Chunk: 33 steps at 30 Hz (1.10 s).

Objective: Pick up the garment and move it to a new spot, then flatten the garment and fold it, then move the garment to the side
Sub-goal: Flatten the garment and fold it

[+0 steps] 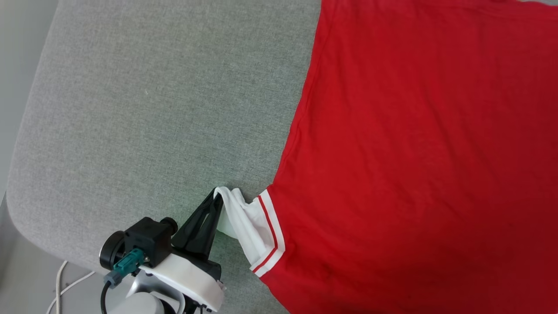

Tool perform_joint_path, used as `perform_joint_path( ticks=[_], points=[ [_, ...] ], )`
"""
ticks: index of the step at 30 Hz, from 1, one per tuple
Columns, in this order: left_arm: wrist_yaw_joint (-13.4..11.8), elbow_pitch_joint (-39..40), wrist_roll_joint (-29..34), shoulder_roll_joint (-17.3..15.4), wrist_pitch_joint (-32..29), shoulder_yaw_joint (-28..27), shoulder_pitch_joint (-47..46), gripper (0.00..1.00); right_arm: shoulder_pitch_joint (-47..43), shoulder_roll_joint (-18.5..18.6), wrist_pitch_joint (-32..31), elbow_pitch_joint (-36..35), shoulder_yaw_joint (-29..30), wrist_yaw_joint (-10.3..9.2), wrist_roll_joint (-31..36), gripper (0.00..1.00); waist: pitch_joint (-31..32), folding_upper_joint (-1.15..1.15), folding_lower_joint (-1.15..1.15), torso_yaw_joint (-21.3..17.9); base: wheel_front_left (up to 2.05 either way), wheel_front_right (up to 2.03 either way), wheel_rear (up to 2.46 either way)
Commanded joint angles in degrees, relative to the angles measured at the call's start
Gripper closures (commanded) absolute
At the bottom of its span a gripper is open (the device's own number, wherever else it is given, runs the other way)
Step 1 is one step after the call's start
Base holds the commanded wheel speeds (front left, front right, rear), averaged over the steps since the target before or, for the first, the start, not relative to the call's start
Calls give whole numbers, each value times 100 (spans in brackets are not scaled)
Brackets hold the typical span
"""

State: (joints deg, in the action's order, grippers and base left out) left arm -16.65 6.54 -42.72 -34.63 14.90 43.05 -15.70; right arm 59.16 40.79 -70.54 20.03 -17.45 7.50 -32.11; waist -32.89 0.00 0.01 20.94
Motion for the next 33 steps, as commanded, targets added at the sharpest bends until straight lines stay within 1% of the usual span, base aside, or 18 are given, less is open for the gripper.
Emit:
perform_joint_path(
  ticks=[1, 5, 6, 7, 10, 14, 15, 16, 19, 24, 30, 31, 32, 33],
  points=[
    [9, 31, 50, 61, 41, -41, -17, 100, -206, -10, 20, 87, -79, -2, 18, 0, -149, 0, -1, 114, 0, 0, 0],
    [39, 8, 121, 160, 42, -106, 81, 100, -591, 7, 100, 294, -214, -1, -148, 0, -159, 0, -1, 120, 0, 0, 0],
    [35, -13, 142, 176, 42, -122, 99, 100, -634, 32, 130, 302, -245, -1, -175, 53, -139, 0, -1, 112, 0, 0, 0],
    [44, -31, 161, 181, 42, -145, 113, 100, -624, 62, 185, 286, -255, -1, -198, 100, -109, 0, -1, 97, 0, 0, 0],
    [66, -85, 174, 197, 41, -207, 172, 100, -507, 124, 408, 188, -263, -2, -239, 100, 50, 0, -1, 28, 0, 0, 0],
    [72, -162, 182, 208, 37, -276, 317, 100, -447, 126, 753, 43, -276, -2, -376, 100, 416, 0, -1, -108, 0, 0, 0],
    [72, -162, 182, 208, 37, -276, 317, 100, -447, 126, 753, 43, -276, -2, -376, 100, 416, 0, -1, -108, 0, 0, 0],
    [73, -205, 168, 178, 37, -292, 399, 100, -524, 192, 914, -67, -373, -2, -493, 100, 649, 0, -1, -178, 0, 0, 0],
    [41, -244, 124, 111, 36, -313, 540, 100, -776, 377, 1118, -290, -541, -2, -737, 100, 991, 0, -1, -305, 0, 0, 0],
    [-66, -221, 51, -45, -2, -356, 788, 100, -1510, 881, 1462, -906, -773, -2, -1229, 100, 1489, 0, -1, -550, 0, 0, 0],
    [-186, -167, -43, -233, -40, -413, 1091, 100, -2890, 1590, 1867, -1570, -755, -2, -1720, 100, 1932, 0, -1, -855, 0, 0, 0],
    [-206, -162, -60, -261, -42, -416, 1145, 100, -3169, 1682, 1951, -1647, -711, -2, -1790, 100, 1992, 0, -1, -906, 0, 0, 0],
    [-206, -162, -60, -261, -42, -416, 1145, 100, -3169, 1682, 1951, -1647, -711, -2, -1790, 100, 1992, 0, -1, -906, 0, 0, 0],
    [-221, -153, -78, -285, -45, -429, 1195, 100, -3458, 1756, 2024, -1707, -670, -2, -1854, 100, 2048, 0, -1, -957, 0, 0, 0]
  ],
)
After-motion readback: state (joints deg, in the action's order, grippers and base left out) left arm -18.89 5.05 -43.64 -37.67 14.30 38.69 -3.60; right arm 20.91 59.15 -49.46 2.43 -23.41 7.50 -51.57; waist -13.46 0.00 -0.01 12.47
